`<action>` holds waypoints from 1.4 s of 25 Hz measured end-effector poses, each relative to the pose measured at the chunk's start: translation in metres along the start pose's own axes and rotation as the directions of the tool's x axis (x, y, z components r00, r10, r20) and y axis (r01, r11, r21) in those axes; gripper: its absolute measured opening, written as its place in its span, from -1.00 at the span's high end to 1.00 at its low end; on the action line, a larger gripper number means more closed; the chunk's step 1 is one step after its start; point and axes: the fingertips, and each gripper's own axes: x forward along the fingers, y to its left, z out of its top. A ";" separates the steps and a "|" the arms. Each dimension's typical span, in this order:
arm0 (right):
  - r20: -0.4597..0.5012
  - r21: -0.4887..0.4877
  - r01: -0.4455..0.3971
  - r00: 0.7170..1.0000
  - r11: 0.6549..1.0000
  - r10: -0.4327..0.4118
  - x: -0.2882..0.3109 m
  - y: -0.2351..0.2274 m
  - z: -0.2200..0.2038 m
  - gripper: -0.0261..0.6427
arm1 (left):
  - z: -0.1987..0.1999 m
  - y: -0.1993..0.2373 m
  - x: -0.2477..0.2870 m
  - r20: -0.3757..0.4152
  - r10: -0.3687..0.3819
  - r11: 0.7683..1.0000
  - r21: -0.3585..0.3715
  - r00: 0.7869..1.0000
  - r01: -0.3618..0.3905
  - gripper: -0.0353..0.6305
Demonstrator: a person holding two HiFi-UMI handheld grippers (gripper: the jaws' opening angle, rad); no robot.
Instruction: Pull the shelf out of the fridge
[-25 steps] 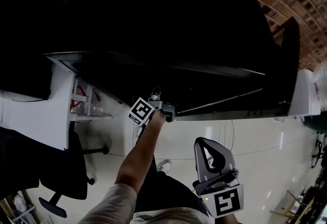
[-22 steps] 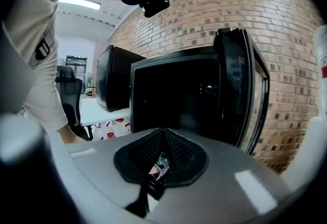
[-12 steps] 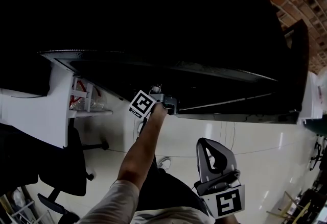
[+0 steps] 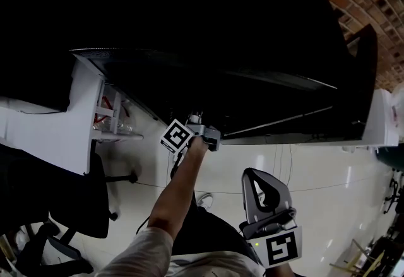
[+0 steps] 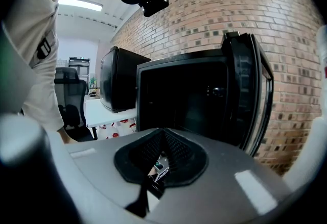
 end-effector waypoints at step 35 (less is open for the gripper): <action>0.187 0.005 -0.040 0.982 0.999 0.039 -0.112 0.060 0.053 0.91 | -0.016 -0.230 -0.209 -0.026 -0.119 0.993 -0.015 0.993 0.119 0.85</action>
